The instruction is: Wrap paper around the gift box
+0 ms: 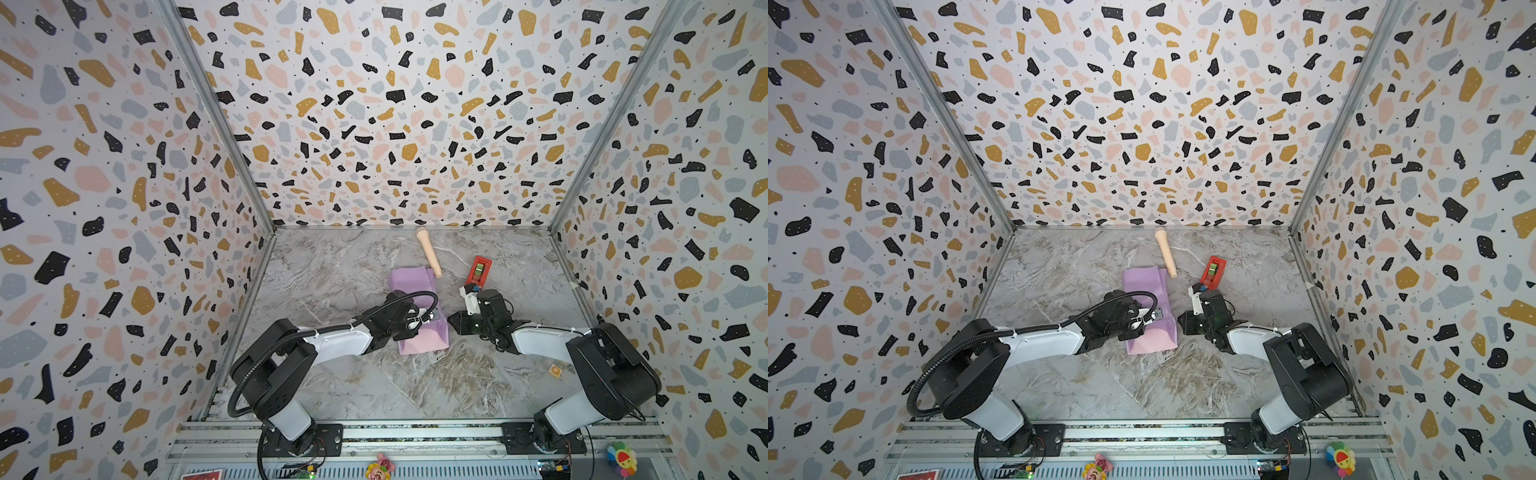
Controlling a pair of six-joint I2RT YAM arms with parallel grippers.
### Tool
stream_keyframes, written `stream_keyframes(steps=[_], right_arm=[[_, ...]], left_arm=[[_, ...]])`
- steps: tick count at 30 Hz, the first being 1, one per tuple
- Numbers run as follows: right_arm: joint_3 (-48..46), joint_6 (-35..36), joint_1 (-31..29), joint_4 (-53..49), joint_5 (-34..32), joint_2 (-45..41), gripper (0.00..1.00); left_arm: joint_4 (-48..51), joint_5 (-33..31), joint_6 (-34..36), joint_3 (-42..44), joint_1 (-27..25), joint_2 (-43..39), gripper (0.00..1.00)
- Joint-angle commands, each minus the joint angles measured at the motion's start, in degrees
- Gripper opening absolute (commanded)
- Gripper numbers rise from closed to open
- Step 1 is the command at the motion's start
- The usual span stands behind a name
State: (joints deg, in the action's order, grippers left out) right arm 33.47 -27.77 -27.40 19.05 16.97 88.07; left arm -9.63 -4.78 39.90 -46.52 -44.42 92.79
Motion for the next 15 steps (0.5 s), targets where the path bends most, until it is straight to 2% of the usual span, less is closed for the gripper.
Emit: stream_keyframes(steps=[1, 15], right_arm=[[1.5, 0.3, -0.6, 1.4, 2.4, 0.1, 0.19], [1.9, -2.2, -4.3, 1.0, 2.0, -0.1, 0.16]], left_arm=[[0.2, -0.8, 0.6, 1.1, 0.0, 1.2, 0.59], [0.2, -1.3, 0.9, 1.1, 0.0, 1.5, 0.58]])
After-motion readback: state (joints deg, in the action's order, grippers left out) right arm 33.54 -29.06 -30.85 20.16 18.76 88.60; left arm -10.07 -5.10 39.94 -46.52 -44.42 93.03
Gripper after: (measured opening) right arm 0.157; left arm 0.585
